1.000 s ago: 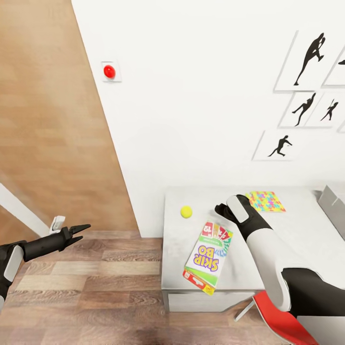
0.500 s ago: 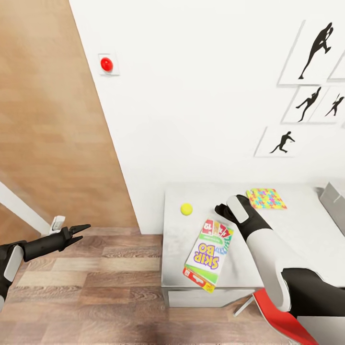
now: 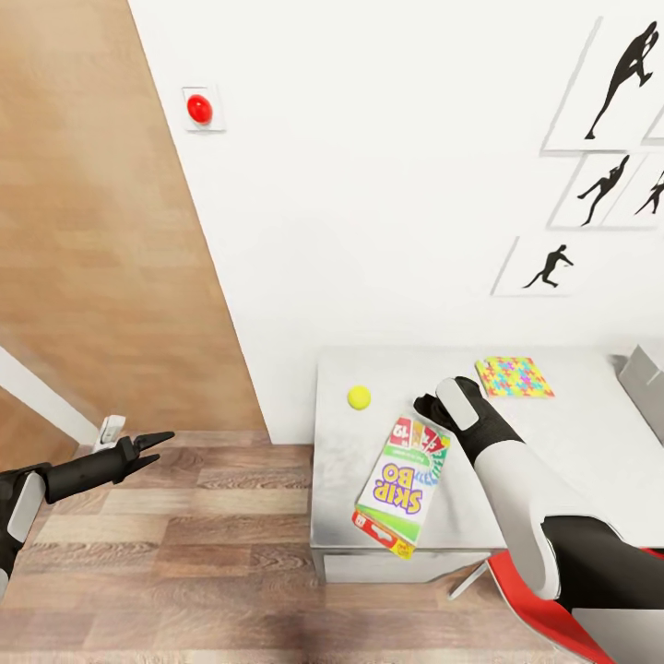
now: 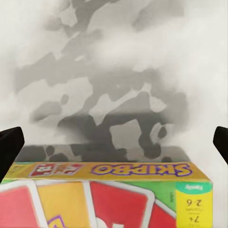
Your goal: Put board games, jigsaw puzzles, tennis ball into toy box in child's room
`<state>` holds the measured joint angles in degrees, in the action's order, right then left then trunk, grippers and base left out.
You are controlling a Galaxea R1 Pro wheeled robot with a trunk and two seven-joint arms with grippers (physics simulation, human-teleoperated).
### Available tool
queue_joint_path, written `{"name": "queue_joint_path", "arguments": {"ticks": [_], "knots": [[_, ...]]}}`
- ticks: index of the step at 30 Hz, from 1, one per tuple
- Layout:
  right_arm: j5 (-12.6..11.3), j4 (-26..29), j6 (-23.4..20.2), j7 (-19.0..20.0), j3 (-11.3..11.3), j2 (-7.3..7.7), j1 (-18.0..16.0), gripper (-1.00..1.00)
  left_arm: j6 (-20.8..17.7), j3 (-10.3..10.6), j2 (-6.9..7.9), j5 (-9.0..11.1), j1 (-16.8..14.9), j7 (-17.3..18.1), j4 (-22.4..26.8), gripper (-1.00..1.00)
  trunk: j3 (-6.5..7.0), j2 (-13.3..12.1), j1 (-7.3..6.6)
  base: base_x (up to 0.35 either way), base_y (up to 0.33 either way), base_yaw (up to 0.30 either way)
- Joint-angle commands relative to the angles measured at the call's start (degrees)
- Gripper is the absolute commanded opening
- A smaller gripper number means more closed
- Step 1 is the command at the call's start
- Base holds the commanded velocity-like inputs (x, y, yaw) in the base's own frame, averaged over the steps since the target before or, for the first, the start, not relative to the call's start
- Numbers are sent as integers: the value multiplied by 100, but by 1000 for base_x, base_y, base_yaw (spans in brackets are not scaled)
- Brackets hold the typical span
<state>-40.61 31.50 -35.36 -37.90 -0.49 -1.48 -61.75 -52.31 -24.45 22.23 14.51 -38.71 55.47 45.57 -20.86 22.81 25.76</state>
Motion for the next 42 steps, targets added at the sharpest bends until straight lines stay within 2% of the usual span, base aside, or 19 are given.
{"name": "queue_joint_path", "arguments": {"ticks": [1,15,20,21,24,42], "knots": [[-37,8,-15,-42,-4,-2,-4,100,-25,-7,0,-1,-5,17,-2,100,-20,11,3,0,0,0],[-35,-3,83,-42,16,-3,2,100,-25,-7,0,-1,-5,21,-2,100,-152,11,3,-21,2,0],[-41,-11,290,-42,314,5,5,100,-25,-7,0,-1,-5,24,1,100,-177,11,3,-164,34,0],[-47,-13,313,-42,451,6,5,100,-25,-7,0,-1,-5,25,2,100,-178,11,3,-52,9,0],[-50,-86,344,-42,588,2,5,100,-25,-7,0,-1,-5,25,3,100,-180,11,3,-21,4,0],[-52,-118,355,-42,630,-1,5,100,-25,-7,0,-1,-5,23,2,100,-180,11,3,-23,7,0]]}}
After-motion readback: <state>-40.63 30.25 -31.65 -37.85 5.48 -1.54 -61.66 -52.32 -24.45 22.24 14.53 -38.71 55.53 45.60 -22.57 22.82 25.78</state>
